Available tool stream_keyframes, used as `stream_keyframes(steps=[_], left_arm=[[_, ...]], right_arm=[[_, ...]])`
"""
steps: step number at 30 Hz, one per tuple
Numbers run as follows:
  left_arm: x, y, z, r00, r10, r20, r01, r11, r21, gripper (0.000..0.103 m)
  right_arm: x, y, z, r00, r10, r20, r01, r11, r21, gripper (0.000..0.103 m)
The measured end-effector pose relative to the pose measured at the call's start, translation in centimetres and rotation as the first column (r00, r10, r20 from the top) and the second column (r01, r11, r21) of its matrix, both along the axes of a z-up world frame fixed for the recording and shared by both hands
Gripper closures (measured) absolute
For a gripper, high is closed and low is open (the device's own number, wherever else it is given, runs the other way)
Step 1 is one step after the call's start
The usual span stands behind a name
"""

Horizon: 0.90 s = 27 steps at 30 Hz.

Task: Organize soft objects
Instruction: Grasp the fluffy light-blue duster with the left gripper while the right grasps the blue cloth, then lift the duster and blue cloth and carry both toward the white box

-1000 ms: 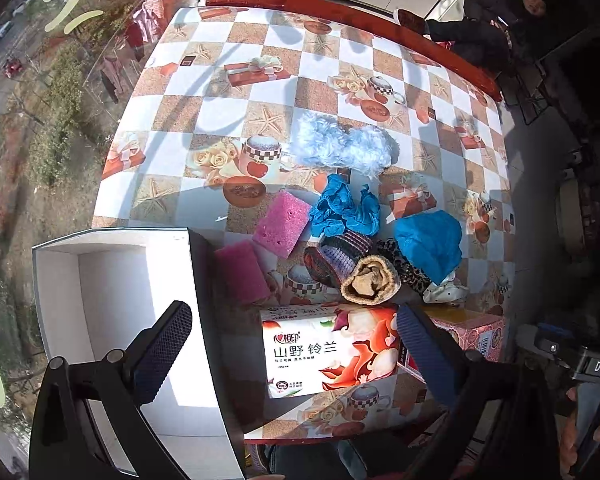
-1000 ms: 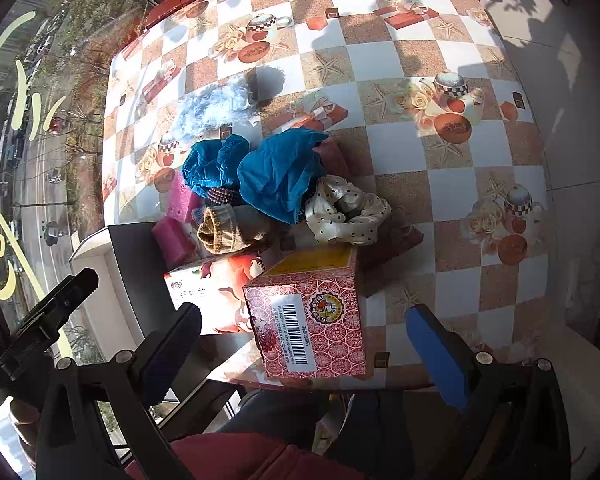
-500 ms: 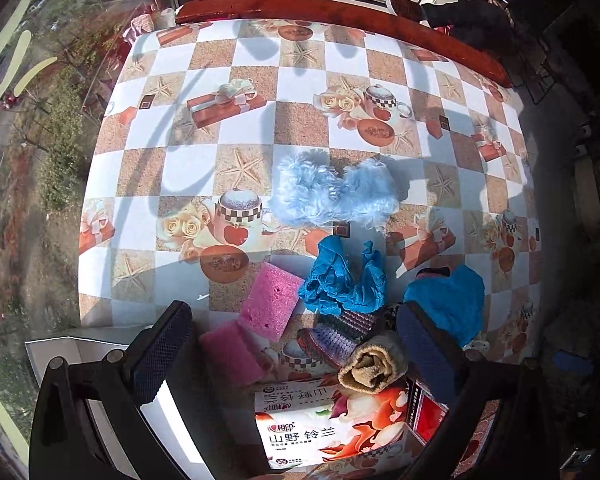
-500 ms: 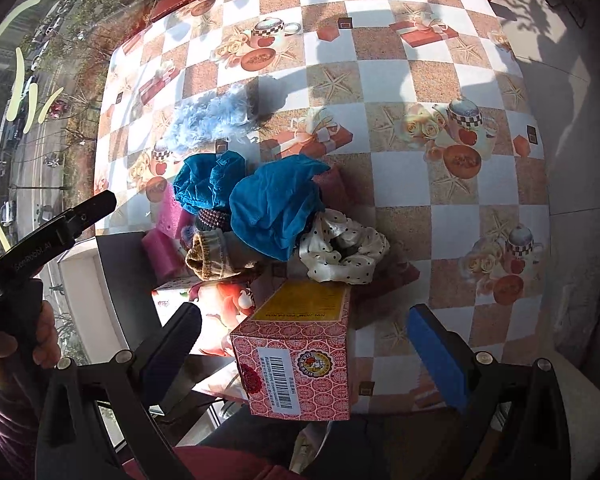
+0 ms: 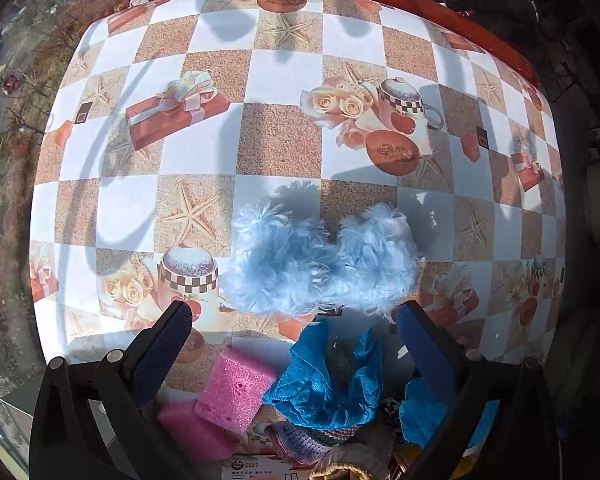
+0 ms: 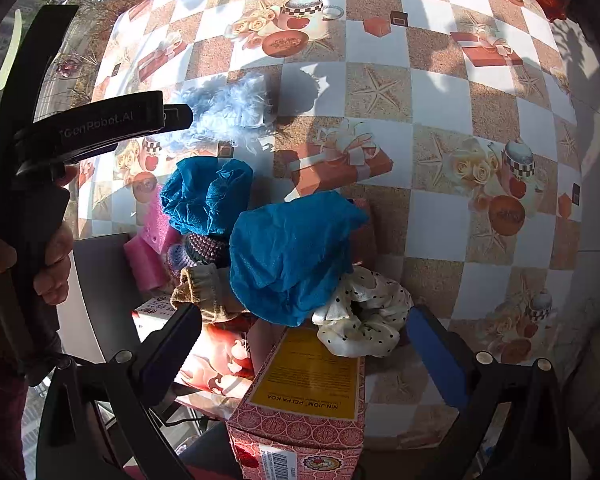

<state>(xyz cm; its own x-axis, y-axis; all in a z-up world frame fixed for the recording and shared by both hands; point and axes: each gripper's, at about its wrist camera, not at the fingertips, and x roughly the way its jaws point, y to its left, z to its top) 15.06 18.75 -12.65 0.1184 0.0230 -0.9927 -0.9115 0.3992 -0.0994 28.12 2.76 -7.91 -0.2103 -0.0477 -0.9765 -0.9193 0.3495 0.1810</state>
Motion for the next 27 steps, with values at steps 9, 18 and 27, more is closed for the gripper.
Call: stream_keyframes(steps=[9, 18, 27], left_arm=[[1.4, 1.2, -4.3, 0.999, -0.023, -0.038, 0.021, 0.999, -0.043, 0.001], [3.6, 0.6, -4.8, 0.997, -0.081, 0.016, 0.083, 0.993, -0.090, 0.067], [2.7, -1.1, -0.4, 0.992, -0.110, 0.058, 0.109, 0.994, 0.019, 0.072]], right_arm=[[-0.4, 2.3, -3.3, 1.000, 0.028, 0.010, -0.028, 0.999, -0.043, 0.000], [-0.3, 2.1, -4.8, 1.000, 0.024, 0.007, -0.023, 0.996, -0.089, 0.060], [2.1, 0.4, -0.6, 0.997, -0.064, -0.035, 0.066, 0.996, 0.060, 0.067]])
